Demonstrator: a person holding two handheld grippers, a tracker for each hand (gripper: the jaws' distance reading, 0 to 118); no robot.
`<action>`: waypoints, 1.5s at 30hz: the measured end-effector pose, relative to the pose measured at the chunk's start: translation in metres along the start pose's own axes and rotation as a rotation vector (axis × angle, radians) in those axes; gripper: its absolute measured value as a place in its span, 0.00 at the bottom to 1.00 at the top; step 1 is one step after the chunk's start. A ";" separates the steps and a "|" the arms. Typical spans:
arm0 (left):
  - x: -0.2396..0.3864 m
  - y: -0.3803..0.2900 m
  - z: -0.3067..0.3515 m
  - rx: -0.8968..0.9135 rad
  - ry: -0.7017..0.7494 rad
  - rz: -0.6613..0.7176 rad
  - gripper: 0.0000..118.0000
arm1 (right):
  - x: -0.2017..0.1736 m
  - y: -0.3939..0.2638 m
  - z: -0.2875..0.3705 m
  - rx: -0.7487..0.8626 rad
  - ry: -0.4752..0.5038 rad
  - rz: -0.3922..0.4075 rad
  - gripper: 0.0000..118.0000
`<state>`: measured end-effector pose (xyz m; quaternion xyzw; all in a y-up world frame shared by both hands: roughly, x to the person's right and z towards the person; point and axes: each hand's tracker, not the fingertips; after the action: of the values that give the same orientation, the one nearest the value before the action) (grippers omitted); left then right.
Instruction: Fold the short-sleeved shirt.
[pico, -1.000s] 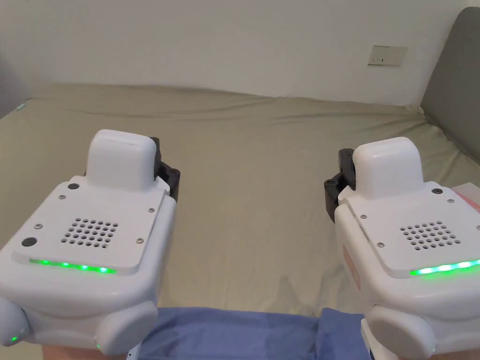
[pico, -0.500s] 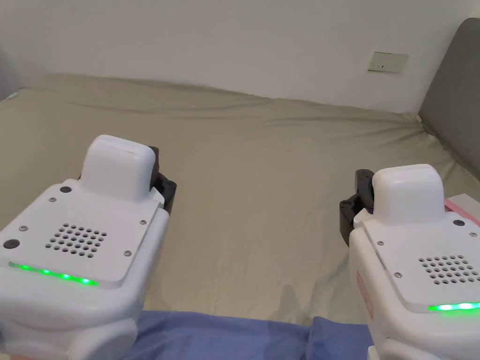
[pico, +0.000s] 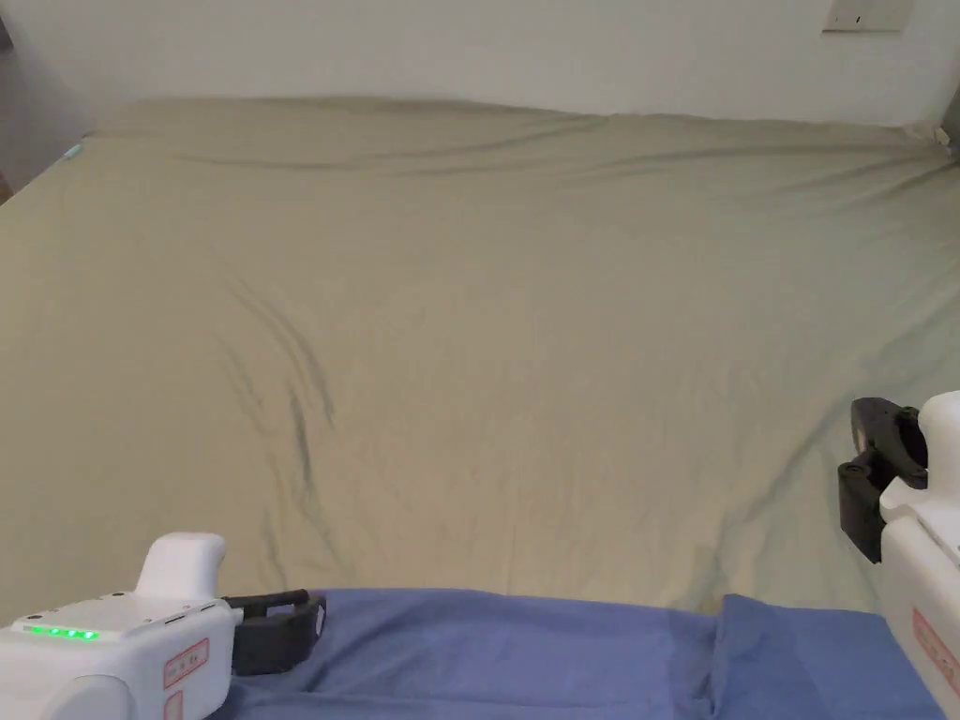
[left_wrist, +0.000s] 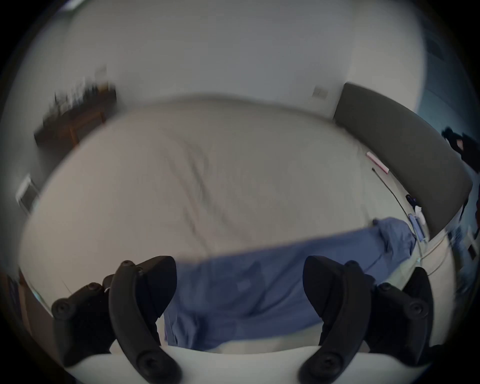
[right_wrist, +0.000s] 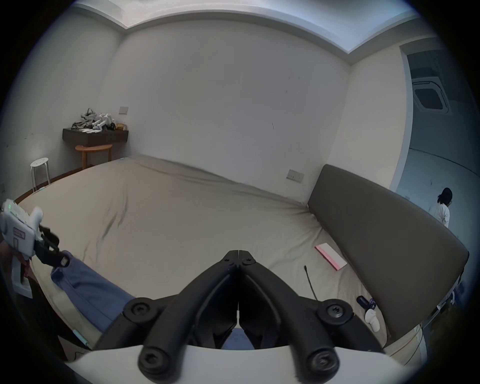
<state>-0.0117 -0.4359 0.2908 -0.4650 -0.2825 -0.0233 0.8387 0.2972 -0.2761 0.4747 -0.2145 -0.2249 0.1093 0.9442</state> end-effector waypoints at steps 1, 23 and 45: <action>-0.019 -0.006 -0.006 -0.037 -0.024 0.057 0.85 | 0.004 -0.003 -0.004 -0.013 0.003 -0.006 0.01; -0.106 -0.022 -0.056 -0.167 -0.522 0.520 0.31 | 0.002 -0.005 0.000 -0.078 0.127 -0.082 0.01; -0.083 0.014 0.000 -0.143 -0.281 0.311 0.09 | 0.007 -0.002 0.011 -0.064 0.117 -0.088 0.01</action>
<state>-0.0768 -0.4470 0.2393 -0.5598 -0.3190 0.1513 0.7497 0.2982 -0.2723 0.4874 -0.2403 -0.1821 0.0478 0.9523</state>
